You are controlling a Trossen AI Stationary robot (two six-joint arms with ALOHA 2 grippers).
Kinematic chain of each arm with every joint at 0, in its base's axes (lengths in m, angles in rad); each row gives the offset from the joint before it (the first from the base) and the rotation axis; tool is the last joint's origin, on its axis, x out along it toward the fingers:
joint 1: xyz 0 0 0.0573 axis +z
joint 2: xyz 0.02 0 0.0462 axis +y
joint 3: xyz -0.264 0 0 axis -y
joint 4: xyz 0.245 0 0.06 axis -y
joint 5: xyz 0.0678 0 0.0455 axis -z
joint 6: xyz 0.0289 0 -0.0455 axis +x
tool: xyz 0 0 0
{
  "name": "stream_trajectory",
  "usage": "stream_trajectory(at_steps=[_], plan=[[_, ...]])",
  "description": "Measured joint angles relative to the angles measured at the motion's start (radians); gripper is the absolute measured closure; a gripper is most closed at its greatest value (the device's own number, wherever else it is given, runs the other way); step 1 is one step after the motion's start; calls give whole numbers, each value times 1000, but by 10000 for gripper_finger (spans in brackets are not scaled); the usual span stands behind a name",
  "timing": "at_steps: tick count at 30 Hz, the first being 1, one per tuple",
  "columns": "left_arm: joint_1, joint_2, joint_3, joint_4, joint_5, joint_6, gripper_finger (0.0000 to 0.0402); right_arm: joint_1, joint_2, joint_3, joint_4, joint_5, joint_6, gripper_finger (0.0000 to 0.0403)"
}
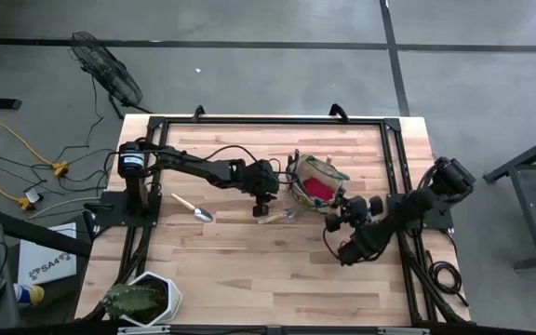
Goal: Pick & Place Garden tools in Gardening bag
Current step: Adjust the gardening bag
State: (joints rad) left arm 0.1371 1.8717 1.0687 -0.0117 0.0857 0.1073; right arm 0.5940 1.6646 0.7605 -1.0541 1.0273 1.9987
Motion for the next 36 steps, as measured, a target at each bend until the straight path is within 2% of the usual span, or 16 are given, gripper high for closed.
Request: stream_trajectory(at_steps=[8, 15, 29, 36], plan=[[0, 0, 0, -10, 21, -8, 320, -113, 0, 0, 31, 92, -119, 399], [0, -15, 0, -82, 9, -11, 320, -198, 0, 0, 182, 132, -298, 399], [0, -155, 0, -285, -43, -36, 320, -343, 0, 0, 519, 95, -740, 399], [-22, -214, 0, -407, -82, -60, 320, -377, -4, 0, 518, 63, -774, 399]])
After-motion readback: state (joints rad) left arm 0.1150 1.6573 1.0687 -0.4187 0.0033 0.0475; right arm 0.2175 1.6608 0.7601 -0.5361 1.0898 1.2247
